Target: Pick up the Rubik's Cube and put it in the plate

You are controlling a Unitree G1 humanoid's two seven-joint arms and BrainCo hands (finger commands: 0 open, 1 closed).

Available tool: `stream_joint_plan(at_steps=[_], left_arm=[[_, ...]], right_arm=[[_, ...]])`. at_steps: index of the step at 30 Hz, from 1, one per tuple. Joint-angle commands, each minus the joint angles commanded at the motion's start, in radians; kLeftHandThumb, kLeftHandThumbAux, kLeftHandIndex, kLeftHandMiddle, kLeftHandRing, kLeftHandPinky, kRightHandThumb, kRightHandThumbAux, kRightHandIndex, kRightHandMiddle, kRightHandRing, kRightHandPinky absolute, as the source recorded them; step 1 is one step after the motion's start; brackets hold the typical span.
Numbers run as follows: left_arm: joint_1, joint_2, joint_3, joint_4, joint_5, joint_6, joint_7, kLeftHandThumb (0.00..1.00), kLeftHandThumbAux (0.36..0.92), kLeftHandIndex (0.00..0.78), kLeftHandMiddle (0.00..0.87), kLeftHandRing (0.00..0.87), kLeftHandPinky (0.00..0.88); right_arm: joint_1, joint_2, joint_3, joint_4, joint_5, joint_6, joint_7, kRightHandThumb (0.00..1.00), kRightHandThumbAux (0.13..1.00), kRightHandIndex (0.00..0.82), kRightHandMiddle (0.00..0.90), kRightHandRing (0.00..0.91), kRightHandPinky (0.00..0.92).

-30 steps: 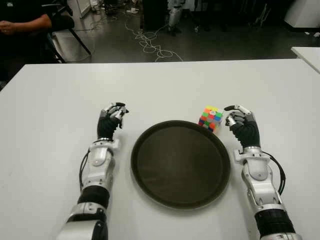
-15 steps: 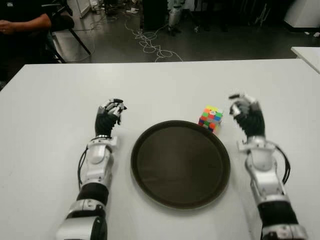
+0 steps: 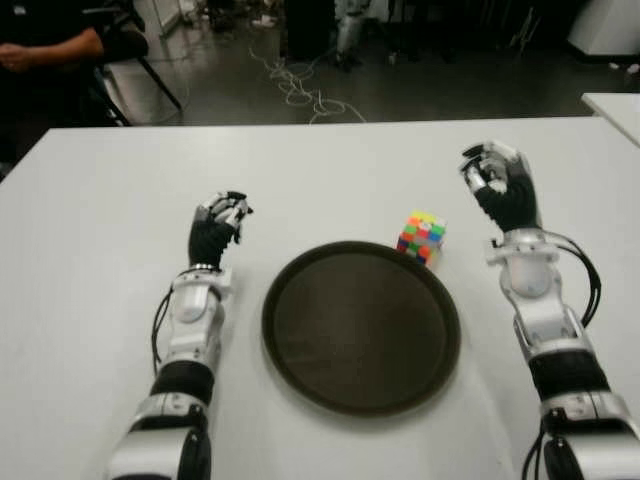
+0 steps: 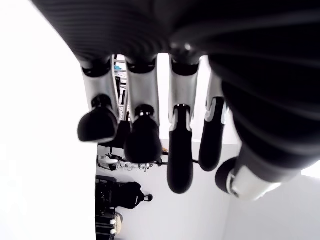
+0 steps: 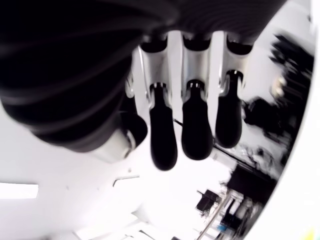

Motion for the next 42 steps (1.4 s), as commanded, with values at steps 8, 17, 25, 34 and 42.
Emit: stream_joint_plan(at_steps=[8, 17, 25, 34, 42], left_arm=[[0.008, 0.006, 0.005, 0.004, -0.010, 0.004, -0.016, 0.855, 0.657, 0.424, 0.550, 0.775, 0.808], [0.016, 0.006, 0.004, 0.001, -0.008, 0.002, -0.026, 0.854, 0.657, 0.425, 0.558, 0.761, 0.792], [0.015, 0.000, 0.008, 0.006, -0.012, -0.005, -0.027, 0.854, 0.657, 0.422, 0.555, 0.766, 0.792], [0.016, -0.002, 0.008, 0.005, -0.017, -0.007, -0.031, 0.854, 0.658, 0.421, 0.546, 0.757, 0.782], [0.013, 0.003, 0.005, 0.014, -0.008, 0.000, -0.025, 0.855, 0.657, 0.423, 0.558, 0.769, 0.798]], right_arm=[[-0.061, -0.048, 0.097, 0.190, -0.161, -0.122, -0.216, 0.671, 0.745, 0.398, 0.327, 0.335, 0.356], [-0.088, -0.063, 0.155, 0.260, -0.205, -0.081, -0.250, 0.118, 0.789, 0.134, 0.149, 0.160, 0.151], [-0.113, -0.086, 0.212, 0.290, -0.224, 0.011, -0.156, 0.005, 0.614, 0.007, 0.010, 0.011, 0.009], [-0.151, -0.132, 0.311, 0.324, -0.297, 0.058, -0.081, 0.000, 0.444, 0.000, 0.000, 0.000, 0.000], [-0.161, -0.145, 0.348, 0.302, -0.311, 0.118, -0.039, 0.005, 0.381, 0.000, 0.000, 0.000, 0.000]])
